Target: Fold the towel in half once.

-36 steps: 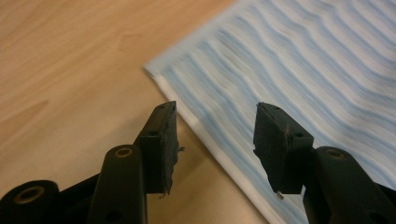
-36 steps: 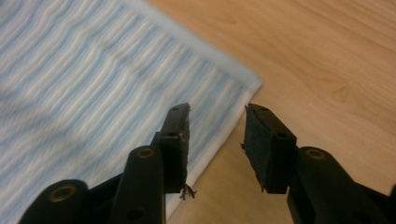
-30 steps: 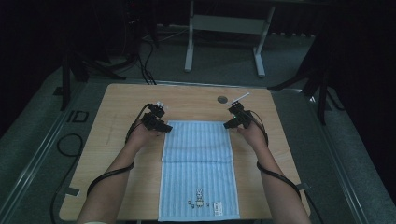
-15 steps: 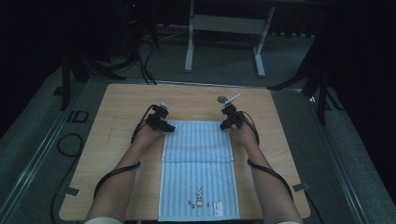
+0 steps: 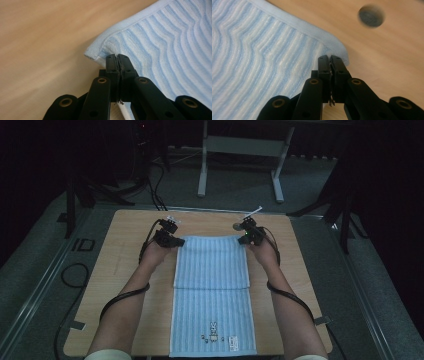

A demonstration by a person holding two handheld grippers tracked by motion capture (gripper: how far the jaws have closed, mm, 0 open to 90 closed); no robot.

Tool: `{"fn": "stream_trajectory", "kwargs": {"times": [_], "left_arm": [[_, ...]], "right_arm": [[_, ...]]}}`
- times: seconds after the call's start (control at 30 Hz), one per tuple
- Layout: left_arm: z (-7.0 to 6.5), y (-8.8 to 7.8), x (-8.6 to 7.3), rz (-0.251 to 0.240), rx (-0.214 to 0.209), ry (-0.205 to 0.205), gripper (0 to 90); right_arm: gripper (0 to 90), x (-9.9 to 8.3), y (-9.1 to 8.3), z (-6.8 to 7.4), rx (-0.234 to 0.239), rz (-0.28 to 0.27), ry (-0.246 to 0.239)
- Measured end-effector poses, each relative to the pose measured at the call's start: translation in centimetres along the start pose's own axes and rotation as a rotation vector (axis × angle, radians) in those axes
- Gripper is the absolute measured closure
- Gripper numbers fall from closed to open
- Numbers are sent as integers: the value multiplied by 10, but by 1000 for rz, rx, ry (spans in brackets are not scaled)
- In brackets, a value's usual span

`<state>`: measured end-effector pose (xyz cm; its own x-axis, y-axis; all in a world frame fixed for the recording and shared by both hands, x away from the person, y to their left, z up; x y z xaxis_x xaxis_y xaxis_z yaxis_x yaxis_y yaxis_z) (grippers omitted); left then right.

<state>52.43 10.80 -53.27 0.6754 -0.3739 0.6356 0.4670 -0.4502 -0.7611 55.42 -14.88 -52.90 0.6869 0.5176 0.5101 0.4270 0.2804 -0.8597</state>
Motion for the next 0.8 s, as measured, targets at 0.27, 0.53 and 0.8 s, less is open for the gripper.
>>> {"fn": "stream_trajectory", "kwargs": {"times": [0.27, 0.53, 0.8], "left_arm": [[-7, -49, 51, -91, 55, 58, 874], [-21, -84, 88, -185, 76, 71, 873], [-31, -93, 65, -194, 36, 96, 872]], "right_arm": [[873, 41, -54, -12, -70, -92, -30], [873, 72, -107, -25, -153, -191, -43], [873, 58, -133, -7, -90, -265, -97]]}}
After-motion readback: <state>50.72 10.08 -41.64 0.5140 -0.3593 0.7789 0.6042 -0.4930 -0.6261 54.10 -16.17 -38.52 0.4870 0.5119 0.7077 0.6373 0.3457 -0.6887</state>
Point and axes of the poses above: each handheld gripper's, and its own axes: y roughly forward along the jaws, x roughly out of its top, z roughly to its left, the point moved 8 cm from there along y, roughly forward along the jaws
